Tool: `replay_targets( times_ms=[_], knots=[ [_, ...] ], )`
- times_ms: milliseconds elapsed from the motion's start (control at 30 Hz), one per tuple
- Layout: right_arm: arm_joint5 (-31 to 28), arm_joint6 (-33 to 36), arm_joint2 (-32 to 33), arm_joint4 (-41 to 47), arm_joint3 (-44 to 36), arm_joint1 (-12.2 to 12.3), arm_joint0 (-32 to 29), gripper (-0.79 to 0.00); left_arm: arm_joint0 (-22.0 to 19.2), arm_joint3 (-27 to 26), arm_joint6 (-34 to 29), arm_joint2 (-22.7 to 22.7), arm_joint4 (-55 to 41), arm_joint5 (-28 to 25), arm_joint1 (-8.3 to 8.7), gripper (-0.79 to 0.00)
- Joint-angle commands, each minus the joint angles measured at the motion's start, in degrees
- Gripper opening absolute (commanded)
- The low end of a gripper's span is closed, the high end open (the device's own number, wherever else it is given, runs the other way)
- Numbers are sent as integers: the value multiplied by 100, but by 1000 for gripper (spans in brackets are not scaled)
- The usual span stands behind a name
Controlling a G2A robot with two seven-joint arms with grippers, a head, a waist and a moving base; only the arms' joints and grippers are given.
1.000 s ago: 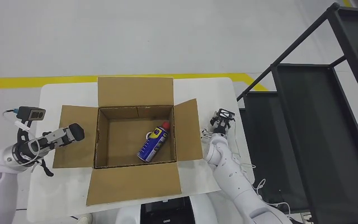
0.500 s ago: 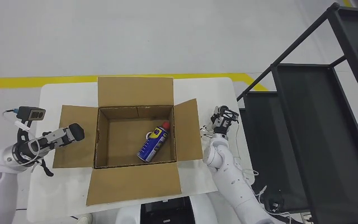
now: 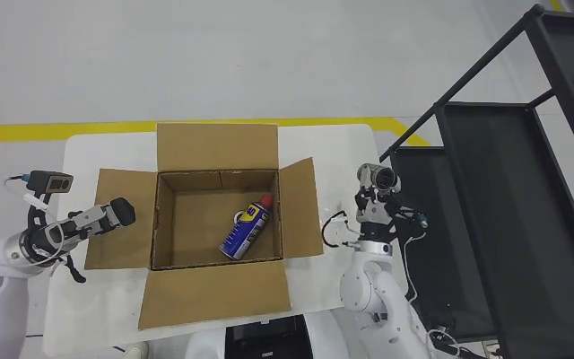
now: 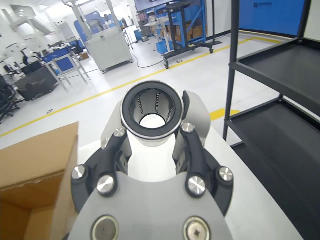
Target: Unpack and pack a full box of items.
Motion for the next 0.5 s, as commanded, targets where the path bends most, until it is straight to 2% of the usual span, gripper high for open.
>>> replay_targets(
  times_ms=[0, 133, 267, 467],
  knots=[
    [-269, 251, -129, -280, -425, 31, -259, -785, 0, 0, 0, 0, 0, 0, 0, 0],
    [-674, 916, -487, -1007, -1093, 93, -613, -785, 0, 0, 0, 0, 0, 0, 0, 0],
    [-902, 1473, -1001, -1746, -1344, 122, -655, -785, 0, 0, 0, 0, 0, 0, 0, 0],
    [-952, 2493, -1835, -2725, -945, 96, -8, -785, 0, 0, 0, 0, 0, 0, 0, 0]
  ],
)
